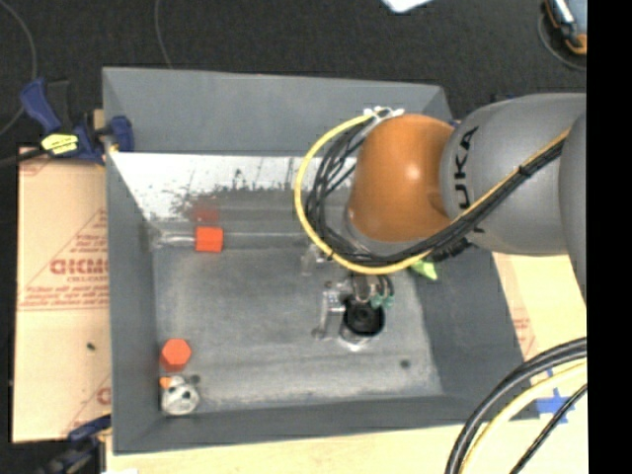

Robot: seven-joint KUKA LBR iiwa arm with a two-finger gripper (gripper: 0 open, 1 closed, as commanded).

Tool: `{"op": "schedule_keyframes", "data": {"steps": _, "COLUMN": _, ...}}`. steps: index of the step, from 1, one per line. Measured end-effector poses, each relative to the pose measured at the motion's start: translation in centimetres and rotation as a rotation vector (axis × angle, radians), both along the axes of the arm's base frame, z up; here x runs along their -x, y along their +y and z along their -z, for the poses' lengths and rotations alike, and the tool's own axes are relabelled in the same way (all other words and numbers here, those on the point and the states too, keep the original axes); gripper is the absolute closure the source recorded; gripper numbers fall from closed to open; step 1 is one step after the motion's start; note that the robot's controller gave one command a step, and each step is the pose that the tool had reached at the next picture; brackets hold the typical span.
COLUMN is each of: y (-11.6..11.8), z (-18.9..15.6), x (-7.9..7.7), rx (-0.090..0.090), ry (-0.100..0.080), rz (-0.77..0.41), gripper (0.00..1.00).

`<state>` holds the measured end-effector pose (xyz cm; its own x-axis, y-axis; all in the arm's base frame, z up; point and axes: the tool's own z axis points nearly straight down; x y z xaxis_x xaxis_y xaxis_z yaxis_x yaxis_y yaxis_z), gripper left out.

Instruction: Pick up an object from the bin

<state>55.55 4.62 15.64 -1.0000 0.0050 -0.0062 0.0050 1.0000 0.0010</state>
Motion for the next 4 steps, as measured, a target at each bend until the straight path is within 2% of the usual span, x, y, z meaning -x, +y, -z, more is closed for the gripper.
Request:
{"op": "schedule_keyframes", "data": {"steps": 1, "y": -5.3, "z": 2.7, "x": -3.7, "rx": 0.000, "ry": 0.000, "rz": 0.069, "gripper": 0.00}}
{"op": "schedule_keyframes", "data": {"steps": 2, "y": -4.5, "z": 4.8, "x": 1.5, "rx": 0.001, "ry": -0.003, "rz": -0.032, "gripper": 0.00}}
{"op": "schedule_keyframes", "data": {"steps": 3, "y": -9.0, "z": 4.5, "x": 0.3, "rx": 0.002, "ry": -0.003, "rz": -0.211, "gripper": 0.00}}
{"op": "schedule_keyframes", "data": {"steps": 4, "y": -12.6, "z": 5.4, "x": 5.2, "rx": 0.002, "ry": -0.005, "rz": -0.172, "gripper": 1.00}}
